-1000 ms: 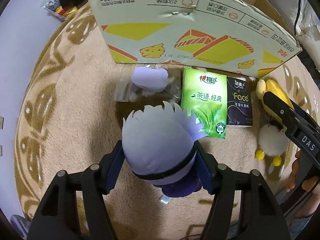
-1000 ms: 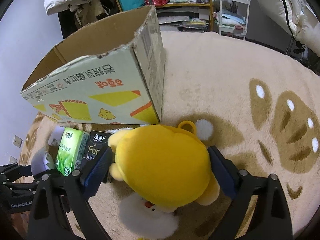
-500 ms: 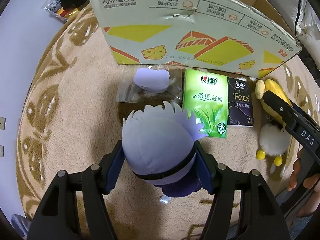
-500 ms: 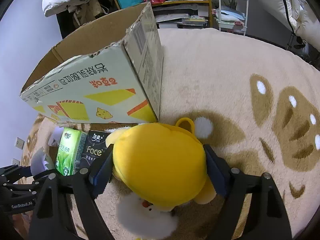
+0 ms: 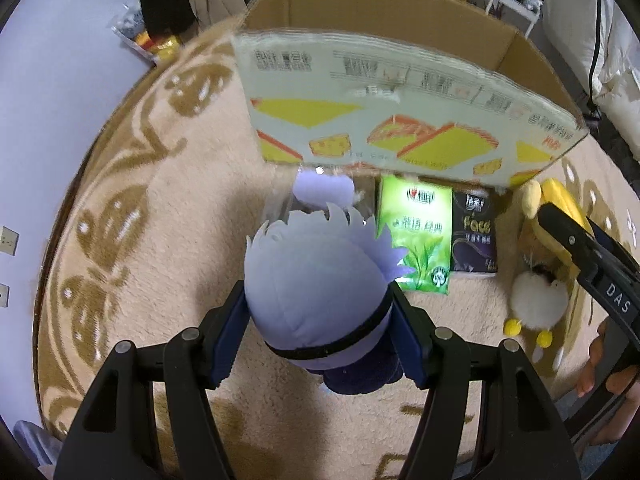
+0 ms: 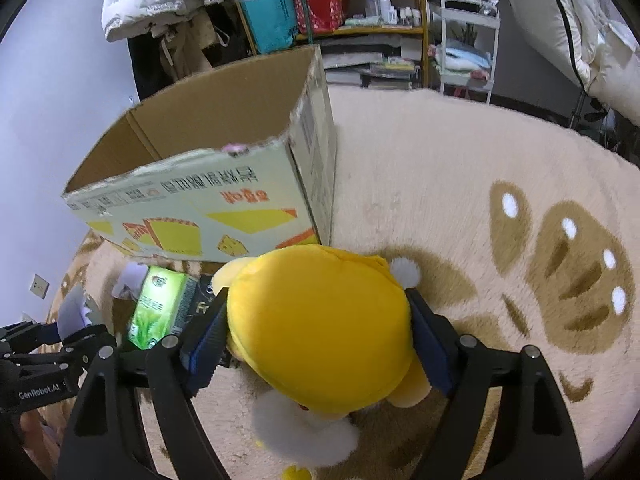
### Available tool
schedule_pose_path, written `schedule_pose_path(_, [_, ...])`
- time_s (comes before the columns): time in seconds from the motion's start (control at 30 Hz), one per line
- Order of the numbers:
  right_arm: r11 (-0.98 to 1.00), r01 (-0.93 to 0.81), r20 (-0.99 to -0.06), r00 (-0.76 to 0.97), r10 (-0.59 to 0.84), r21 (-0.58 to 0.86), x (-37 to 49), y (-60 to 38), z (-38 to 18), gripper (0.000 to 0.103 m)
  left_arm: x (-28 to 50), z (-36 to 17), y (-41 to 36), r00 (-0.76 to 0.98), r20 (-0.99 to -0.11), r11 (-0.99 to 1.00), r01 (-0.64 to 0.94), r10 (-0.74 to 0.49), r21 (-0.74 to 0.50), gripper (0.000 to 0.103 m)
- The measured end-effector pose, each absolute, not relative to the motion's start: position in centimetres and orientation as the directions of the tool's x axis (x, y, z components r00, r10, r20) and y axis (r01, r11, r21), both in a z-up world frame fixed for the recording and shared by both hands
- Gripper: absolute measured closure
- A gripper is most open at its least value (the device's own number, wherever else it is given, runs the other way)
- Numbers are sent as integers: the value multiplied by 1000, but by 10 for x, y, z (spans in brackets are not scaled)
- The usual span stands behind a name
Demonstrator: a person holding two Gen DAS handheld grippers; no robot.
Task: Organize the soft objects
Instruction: 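Lift the doll with the left gripper while the right gripper carries the yellow duck over the box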
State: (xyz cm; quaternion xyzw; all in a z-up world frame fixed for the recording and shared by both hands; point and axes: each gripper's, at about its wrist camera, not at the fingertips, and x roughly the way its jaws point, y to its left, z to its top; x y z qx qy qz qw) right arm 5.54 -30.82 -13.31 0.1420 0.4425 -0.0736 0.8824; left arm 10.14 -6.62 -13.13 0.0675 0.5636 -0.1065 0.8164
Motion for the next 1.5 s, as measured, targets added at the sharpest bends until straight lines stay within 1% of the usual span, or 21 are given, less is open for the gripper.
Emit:
schedule_pose_path(0.13, [950,241,-763,647,-7,196,49,-306,-118,17,95,-110,-57,461,-885,982,189,-64,28,38])
schedule_pose_path(0.23, [954,226,-727,687,-11,199,43,-301,-104,17,91,-95,-52,529,-846,987,159,-67,21,38])
schedule_pose_path(0.5, [955,202,-648,762,-14,218,30,-293,-76,17,80,-61,-46,678,-732,990,137,-67,37,38])
schedule_pose_path(0.6, [958,188,-615,788,-15,217,27,-294,-64,17,76,-50,-45,733,-679,992,112,-47,52,38])
schedule_pose_path(0.63, [959,185,-604,797,-17,217,26,-293,-60,17,73,-45,-45,760,-649,994,96,-34,61,38])
schedule_pose_path(0.87, [970,148,-527,850,-25,193,30,-284,-36,17,65,-20,-47,855,-519,992,77,-12,104,38])
schedule_pose_path(1.0, [976,153,-480,875,-59,158,32,-279,-26,17,63,-7,-53,888,-458,990,93,-34,107,38])
schedule_pose_path(1.13, [974,182,-396,911,-116,133,30,-277,-12,17,65,6,-57,918,-394,991,95,-49,98,38])
schedule_pose_path(1.2, [977,177,-371,920,-123,117,34,-276,-7,17,69,9,-61,924,-380,989,98,-49,109,38])
schedule_pose_path(1.3, [979,177,-358,925,-130,103,39,-276,-6,17,80,13,-67,928,-366,987,112,-63,112,38])
schedule_pose_path(1.5, [977,188,-367,920,-139,101,51,-283,-10,17,102,12,-76,926,-365,986,140,-98,92,38])
